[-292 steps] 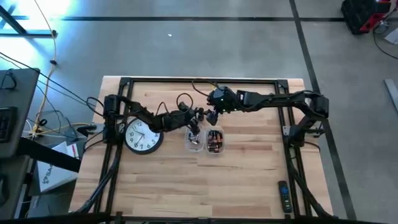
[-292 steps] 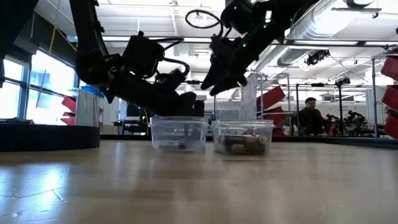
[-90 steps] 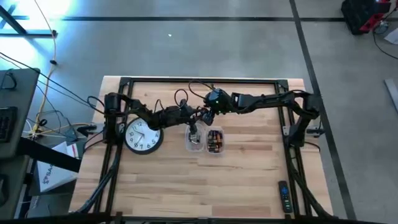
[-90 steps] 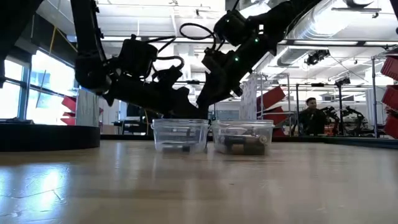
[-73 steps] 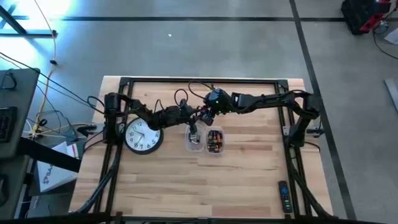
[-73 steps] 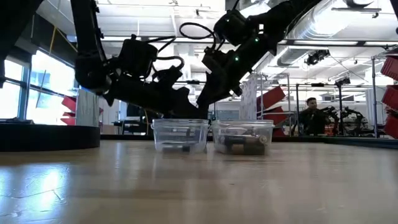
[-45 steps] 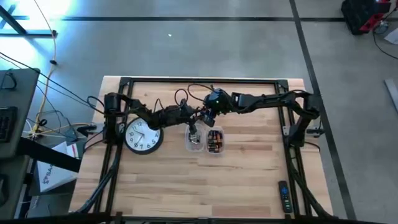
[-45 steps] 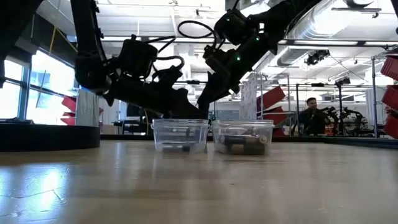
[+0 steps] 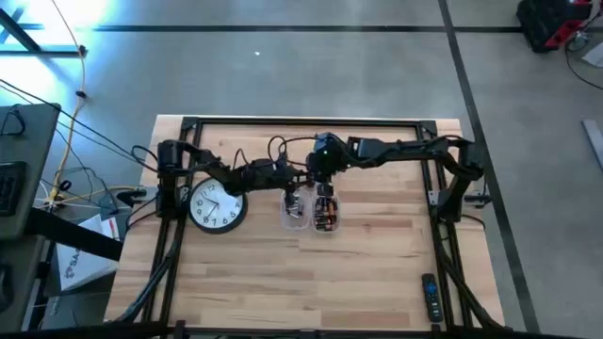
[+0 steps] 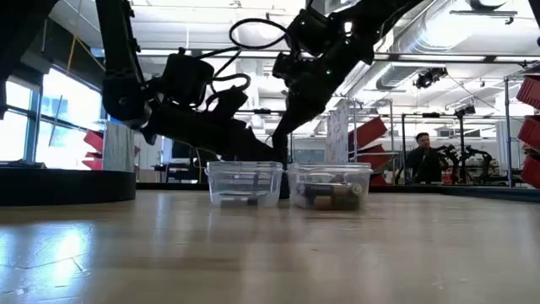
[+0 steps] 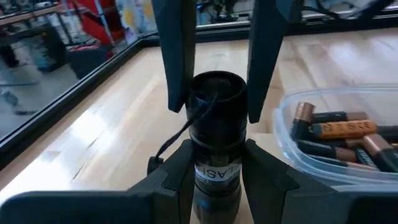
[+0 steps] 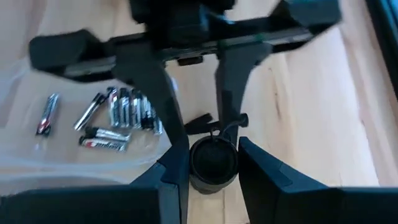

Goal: Insert battery
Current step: Open the black flashlight lid

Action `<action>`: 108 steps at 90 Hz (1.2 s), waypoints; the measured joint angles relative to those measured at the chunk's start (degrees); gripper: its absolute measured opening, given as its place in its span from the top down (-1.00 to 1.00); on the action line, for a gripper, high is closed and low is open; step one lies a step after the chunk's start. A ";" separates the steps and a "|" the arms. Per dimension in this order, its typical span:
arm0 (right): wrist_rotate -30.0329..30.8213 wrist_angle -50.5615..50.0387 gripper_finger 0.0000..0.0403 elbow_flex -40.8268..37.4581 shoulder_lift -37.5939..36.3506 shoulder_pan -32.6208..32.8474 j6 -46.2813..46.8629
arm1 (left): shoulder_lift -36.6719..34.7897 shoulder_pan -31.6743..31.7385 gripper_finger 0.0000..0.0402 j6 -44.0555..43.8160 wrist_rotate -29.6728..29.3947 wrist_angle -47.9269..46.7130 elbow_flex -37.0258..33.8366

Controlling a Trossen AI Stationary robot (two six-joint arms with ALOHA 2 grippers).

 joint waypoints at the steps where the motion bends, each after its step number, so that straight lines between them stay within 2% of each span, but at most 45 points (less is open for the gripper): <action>1: -0.03 -0.15 0.61 0.03 0.00 0.01 -0.52 | 0.00 0.00 0.55 0.05 0.12 -0.01 0.00; 20: -0.76 -1.01 0.60 0.14 0.00 -0.05 -3.55 | 0.00 0.00 0.55 0.09 0.48 -0.12 0.02; 31: -0.97 -0.99 0.51 0.14 0.00 -0.03 1.09 | 0.00 0.10 0.55 -0.06 0.42 -0.16 0.02; 54: 0.16 -0.13 0.16 0.41 -0.23 -0.14 14.20 | 0.00 0.96 0.55 -0.30 0.66 -0.27 0.02; 65: 0.66 -0.24 0.08 0.43 -0.33 -0.12 19.05 | 0.02 0.98 0.56 -0.32 0.37 -0.50 -0.04; 74: 4.37 -0.48 0.07 0.43 -0.33 -0.05 27.47 | 0.02 1.01 0.56 -0.67 0.18 -0.63 -0.04; 80: 4.67 -0.48 0.08 0.43 -0.33 0.15 31.32 | 0.04 1.01 0.56 -0.74 -0.28 -0.92 -0.04; 92: 5.62 -3.63 0.14 2.76 -0.33 1.59 34.66 | 0.17 1.03 0.56 -0.79 -1.12 -1.71 -0.12; 108: 11.38 -10.39 0.25 6.88 -0.35 4.41 39.57 | 0.20 1.07 0.56 -1.24 -1.31 -1.56 -0.13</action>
